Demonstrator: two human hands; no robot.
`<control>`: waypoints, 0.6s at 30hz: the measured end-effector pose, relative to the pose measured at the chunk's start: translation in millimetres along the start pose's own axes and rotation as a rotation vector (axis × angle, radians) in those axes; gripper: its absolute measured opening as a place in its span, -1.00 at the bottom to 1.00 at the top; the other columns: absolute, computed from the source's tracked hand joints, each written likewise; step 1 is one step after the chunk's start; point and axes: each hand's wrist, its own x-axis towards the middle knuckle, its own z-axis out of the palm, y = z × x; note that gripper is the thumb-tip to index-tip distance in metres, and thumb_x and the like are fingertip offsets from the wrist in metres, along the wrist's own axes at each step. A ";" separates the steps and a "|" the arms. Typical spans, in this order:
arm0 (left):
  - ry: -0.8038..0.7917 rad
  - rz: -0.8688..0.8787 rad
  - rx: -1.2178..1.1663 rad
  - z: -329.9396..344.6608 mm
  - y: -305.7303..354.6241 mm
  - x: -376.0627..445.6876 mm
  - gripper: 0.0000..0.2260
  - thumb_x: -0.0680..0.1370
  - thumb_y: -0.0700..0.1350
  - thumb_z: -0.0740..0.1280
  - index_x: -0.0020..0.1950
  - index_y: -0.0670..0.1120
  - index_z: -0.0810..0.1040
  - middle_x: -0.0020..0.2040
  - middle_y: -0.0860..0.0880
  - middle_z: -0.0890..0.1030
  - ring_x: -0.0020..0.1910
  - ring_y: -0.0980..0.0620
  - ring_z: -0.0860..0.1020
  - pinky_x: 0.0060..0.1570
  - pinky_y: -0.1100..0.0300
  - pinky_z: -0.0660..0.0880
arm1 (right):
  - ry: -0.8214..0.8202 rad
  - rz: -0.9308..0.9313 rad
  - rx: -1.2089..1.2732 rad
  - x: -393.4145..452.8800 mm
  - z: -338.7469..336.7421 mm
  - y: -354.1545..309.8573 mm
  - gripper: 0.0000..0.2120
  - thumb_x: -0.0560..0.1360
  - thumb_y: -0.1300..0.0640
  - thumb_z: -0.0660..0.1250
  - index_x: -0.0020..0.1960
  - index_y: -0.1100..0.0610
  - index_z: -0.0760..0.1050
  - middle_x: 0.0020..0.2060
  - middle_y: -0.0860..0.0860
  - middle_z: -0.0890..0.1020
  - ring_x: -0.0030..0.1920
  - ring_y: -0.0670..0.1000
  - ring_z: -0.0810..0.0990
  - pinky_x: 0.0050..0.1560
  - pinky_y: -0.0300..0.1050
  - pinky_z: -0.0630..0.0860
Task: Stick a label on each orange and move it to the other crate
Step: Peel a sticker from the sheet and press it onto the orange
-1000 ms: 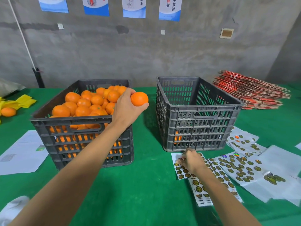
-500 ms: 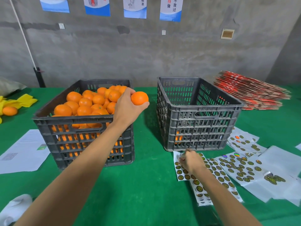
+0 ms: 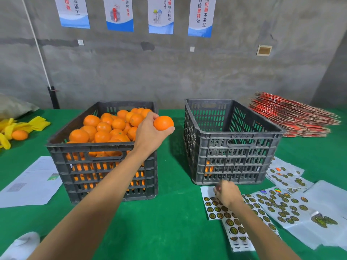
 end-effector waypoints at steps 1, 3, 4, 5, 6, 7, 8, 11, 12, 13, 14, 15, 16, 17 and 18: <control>-0.001 -0.004 -0.004 -0.2 0.0 0.2 -0.49 0.41 0.22 0.57 0.17 0.14 0.37 0.07 0.14 0.48 -0.04 0.06 0.51 -0.27 0.31 0.34 | 0.009 0.025 0.055 2.1 -0.8 2.6 -0.75 0.64 0.02 0.25 0.03 0.20 0.55 -0.05 0.18 0.68 -0.03 0.22 0.64 -0.08 -0.03 0.54; 0.001 -0.009 -0.010 -1.0 0.6 0.3 -0.49 0.40 0.23 0.57 0.16 0.14 0.37 0.05 0.16 0.47 -0.06 0.08 0.51 -0.28 0.35 0.32 | 0.032 0.058 0.156 4.6 -2.5 6.4 -0.77 0.65 0.02 0.26 0.00 0.19 0.49 -0.08 0.19 0.66 -0.04 0.22 0.62 -0.13 -0.05 0.47; 0.002 -0.012 -0.010 -1.4 0.5 0.2 -0.49 0.40 0.23 0.57 0.16 0.15 0.36 0.05 0.17 0.47 -0.06 0.09 0.50 -0.28 0.35 0.31 | 0.044 0.056 0.191 4.8 -4.4 7.0 -0.77 0.65 0.01 0.26 -0.02 0.18 0.48 -0.10 0.18 0.66 -0.05 0.23 0.62 -0.13 -0.04 0.49; 0.000 -0.014 -0.012 -1.3 0.1 0.6 -0.48 0.40 0.23 0.57 0.17 0.15 0.36 0.06 0.16 0.47 -0.05 0.09 0.50 -0.28 0.36 0.31 | 0.063 0.035 0.213 4.6 -7.8 6.1 -0.77 0.65 0.01 0.26 -0.05 0.17 0.48 -0.13 0.17 0.66 -0.06 0.22 0.62 -0.11 -0.02 0.52; -0.010 -0.014 -0.018 -1.1 -0.6 1.2 -0.48 0.40 0.23 0.57 0.17 0.15 0.37 0.08 0.15 0.48 -0.03 0.08 0.50 -0.27 0.36 0.32 | 0.094 -0.001 0.230 3.4 -12.5 3.1 -0.77 0.65 0.00 0.26 -0.07 0.15 0.49 -0.17 0.14 0.66 -0.10 0.20 0.63 -0.10 0.01 0.55; -0.028 -0.015 -0.027 -0.7 -1.2 2.4 -0.48 0.39 0.24 0.57 0.18 0.15 0.38 0.10 0.14 0.49 -0.01 0.07 0.51 -0.24 0.36 0.34 | 0.131 -0.050 0.254 2.1 -19.0 -2.6 -0.76 0.65 -0.01 0.25 -0.08 0.13 0.50 -0.21 0.10 0.66 -0.15 0.16 0.63 -0.10 0.02 0.57; -0.052 -0.016 -0.039 -0.8 -1.7 3.8 -0.47 0.39 0.24 0.57 0.20 0.14 0.39 0.13 0.12 0.50 0.03 0.06 0.52 -0.21 0.34 0.37 | 0.168 -0.110 0.280 0.5 -26.4 -11.2 -0.75 0.66 -0.01 0.25 -0.09 0.13 0.52 -0.25 0.06 0.66 -0.20 0.12 0.63 -0.13 0.02 0.57; -0.143 -0.024 -0.086 -1.8 -2.7 7.8 -0.43 0.37 0.22 0.60 0.23 0.10 0.44 0.18 0.09 0.51 0.12 0.02 0.56 0.00 0.13 0.53 | 0.291 -0.326 0.347 -2.5 -51.1 -49.0 -0.80 0.64 0.06 0.29 -0.06 0.14 0.59 -0.32 -0.04 0.63 -0.31 -0.01 0.58 -0.22 -0.04 0.52; -0.171 -0.027 -0.111 -2.8 -2.9 8.4 -0.43 0.36 0.20 0.62 0.24 0.09 0.46 0.18 0.08 0.52 0.13 0.00 0.58 0.06 0.05 0.56 | 0.347 -0.388 0.364 -2.7 -59.8 -63.6 -0.83 0.64 0.07 0.31 -0.05 0.14 0.60 -0.34 -0.07 0.60 -0.34 -0.03 0.54 -0.24 -0.07 0.48; -0.195 -0.028 -0.142 -3.8 -3.0 8.7 -0.43 0.35 0.18 0.63 0.24 0.07 0.48 0.18 0.07 0.54 0.13 -0.01 0.60 0.11 -0.01 0.59 | 0.409 -0.435 0.386 -2.6 -68.9 -78.6 -0.84 0.63 0.08 0.33 -0.06 0.14 0.59 -0.34 -0.08 0.57 -0.34 -0.04 0.51 -0.25 -0.09 0.43; -0.214 -0.026 -0.178 -5.2 -3.0 8.7 -0.43 0.34 0.15 0.65 0.24 0.06 0.50 0.19 0.06 0.56 0.13 -0.01 0.62 0.15 -0.05 0.59 | 0.467 -0.466 0.420 -2.0 -78.3 -93.5 -0.84 0.63 0.08 0.33 -0.06 0.13 0.58 -0.34 -0.07 0.57 -0.34 -0.03 0.50 -0.26 -0.09 0.40; -0.227 -0.024 -0.214 -6.5 -2.9 8.9 -0.43 0.34 0.11 0.66 0.24 0.05 0.52 0.19 0.05 0.58 0.13 -0.01 0.63 0.18 -0.07 0.59 | 0.513 -0.485 0.466 -0.5 -88.4 -107.7 -0.85 0.64 0.07 0.33 -0.06 0.13 0.57 -0.33 -0.06 0.58 -0.33 -0.02 0.50 -0.26 -0.08 0.41; -0.237 -0.024 -0.244 -7.8 -2.7 9.0 -0.44 0.34 0.09 0.67 0.24 0.04 0.53 0.19 0.03 0.60 0.13 -0.01 0.64 0.20 -0.08 0.59 | 0.545 -0.494 0.514 1.4 -98.7 -120.8 -0.84 0.65 0.06 0.32 -0.05 0.11 0.56 -0.31 -0.05 0.59 -0.31 -0.02 0.52 -0.24 -0.06 0.43; -0.243 -0.026 -0.264 -8.9 -2.5 9.0 -0.44 0.33 0.07 0.67 0.24 0.03 0.54 0.19 0.02 0.62 0.13 0.00 0.64 0.20 -0.08 0.60 | 0.566 -0.497 0.551 3.9 -108.9 -132.4 -0.84 0.65 0.05 0.30 -0.05 0.10 0.55 -0.30 -0.04 0.60 -0.30 -0.02 0.54 -0.23 -0.05 0.46; -0.244 -0.027 -0.270 -9.8 -2.1 8.9 -0.44 0.33 0.07 0.68 0.24 0.04 0.55 0.19 0.02 0.62 0.13 0.01 0.64 0.20 -0.06 0.60 | 0.584 -0.503 0.575 6.0 -118.2 -142.6 -0.84 0.66 0.05 0.28 -0.04 0.09 0.55 -0.29 -0.04 0.61 -0.28 -0.02 0.56 -0.21 -0.03 0.50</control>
